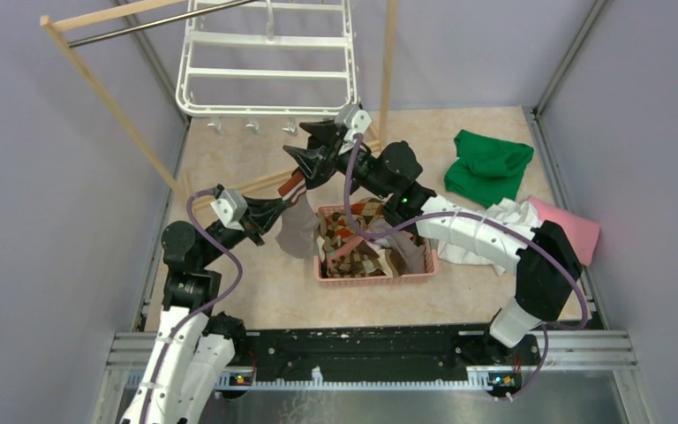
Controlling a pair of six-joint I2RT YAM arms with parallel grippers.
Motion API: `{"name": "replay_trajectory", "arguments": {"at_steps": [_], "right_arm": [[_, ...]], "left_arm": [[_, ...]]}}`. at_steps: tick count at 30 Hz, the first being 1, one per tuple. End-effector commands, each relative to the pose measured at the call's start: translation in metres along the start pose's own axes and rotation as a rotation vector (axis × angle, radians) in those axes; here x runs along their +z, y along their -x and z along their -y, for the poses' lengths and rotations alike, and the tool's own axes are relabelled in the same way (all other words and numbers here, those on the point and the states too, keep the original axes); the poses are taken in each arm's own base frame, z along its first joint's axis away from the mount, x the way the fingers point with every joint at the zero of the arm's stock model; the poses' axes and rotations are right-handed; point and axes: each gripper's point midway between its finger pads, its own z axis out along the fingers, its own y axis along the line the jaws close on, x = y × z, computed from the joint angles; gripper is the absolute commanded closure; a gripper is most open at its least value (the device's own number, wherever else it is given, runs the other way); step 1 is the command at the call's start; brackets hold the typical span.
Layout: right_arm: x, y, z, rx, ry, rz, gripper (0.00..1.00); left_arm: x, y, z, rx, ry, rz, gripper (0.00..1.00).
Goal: Clip the socks to the hanger
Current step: Adjust the sock, then open the clamp at the hanger.
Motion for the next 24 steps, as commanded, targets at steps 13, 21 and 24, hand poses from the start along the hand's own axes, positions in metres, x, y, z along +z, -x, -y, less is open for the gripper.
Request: {"name": "replay_trajectory", "arguments": {"at_steps": [13, 21, 24], "right_arm": [[0.019, 0.033, 0.013, 0.052, -0.107, 0.13, 0.42], [0.02, 0.039, 0.013, 0.052, -0.106, 0.178, 0.4], [0.02, 0.042, 0.013, 0.048, -0.103, 0.195, 0.4]], "left_arm": [[0.009, 0.004, -0.006, 0.022, -0.019, 0.051, 1.0], [0.014, 0.002, -0.008, 0.006, -0.036, 0.057, 1.0], [0.015, 0.003, -0.008, 0.005, -0.04, 0.059, 1.0]]}}
